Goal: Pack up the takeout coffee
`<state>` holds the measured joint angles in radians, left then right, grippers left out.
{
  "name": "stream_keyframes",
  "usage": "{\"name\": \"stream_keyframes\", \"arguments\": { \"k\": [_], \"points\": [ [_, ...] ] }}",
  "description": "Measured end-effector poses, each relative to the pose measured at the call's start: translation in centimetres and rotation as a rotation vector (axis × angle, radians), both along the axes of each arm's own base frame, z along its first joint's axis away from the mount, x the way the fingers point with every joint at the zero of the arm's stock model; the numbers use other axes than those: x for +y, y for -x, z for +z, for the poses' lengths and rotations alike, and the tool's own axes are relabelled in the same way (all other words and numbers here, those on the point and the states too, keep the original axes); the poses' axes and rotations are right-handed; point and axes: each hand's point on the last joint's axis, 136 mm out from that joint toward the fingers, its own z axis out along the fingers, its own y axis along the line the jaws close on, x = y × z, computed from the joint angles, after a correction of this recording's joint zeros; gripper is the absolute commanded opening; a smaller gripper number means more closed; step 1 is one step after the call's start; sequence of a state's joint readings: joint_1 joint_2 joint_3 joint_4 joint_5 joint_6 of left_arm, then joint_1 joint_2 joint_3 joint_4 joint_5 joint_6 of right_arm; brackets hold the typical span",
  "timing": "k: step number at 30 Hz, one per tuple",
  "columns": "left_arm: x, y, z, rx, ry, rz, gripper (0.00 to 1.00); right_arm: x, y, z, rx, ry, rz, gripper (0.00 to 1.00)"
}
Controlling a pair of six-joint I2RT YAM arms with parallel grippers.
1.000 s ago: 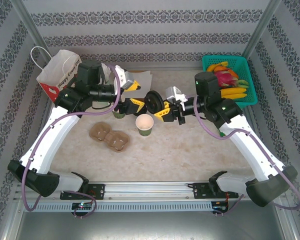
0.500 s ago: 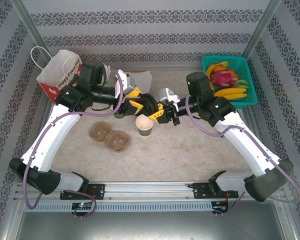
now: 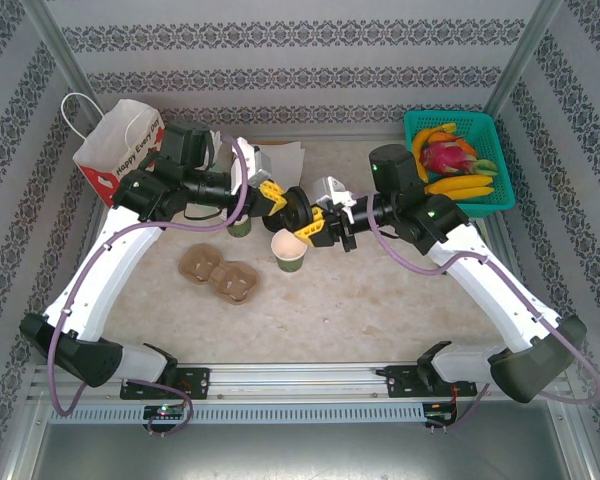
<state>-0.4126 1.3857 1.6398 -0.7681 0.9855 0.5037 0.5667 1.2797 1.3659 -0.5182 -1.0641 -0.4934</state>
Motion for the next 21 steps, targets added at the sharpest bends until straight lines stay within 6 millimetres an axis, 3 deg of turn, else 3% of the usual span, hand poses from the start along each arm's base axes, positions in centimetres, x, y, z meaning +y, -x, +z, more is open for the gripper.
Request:
{"name": "stream_keyframes", "arguments": {
  "k": [4,10,13,17,21],
  "points": [
    [0.0,-1.0,-0.3,-0.011,0.003,0.043,0.00,0.1,-0.8,0.1,-0.026,-0.007,-0.046,0.41],
    [0.4,-1.4,-2.2,0.004,-0.027,0.086,0.00,-0.7,-1.3,-0.6,-0.045,0.009,-0.140,0.49],
    [0.5,-1.6,-2.7,0.009,-0.037,0.098,0.00,-1.5,-1.4,-0.8,-0.045,0.011,-0.183,0.64],
    [0.8,-2.5,-3.1,0.019,-0.049,0.152,0.00,-2.8,-2.7,-1.6,-0.040,0.019,-0.292,0.97],
    [1.5,-3.8,-4.1,0.049,-0.070,0.256,0.00,-3.8,-5.1,-2.5,-0.047,0.016,-0.459,0.98]
  ]
}}
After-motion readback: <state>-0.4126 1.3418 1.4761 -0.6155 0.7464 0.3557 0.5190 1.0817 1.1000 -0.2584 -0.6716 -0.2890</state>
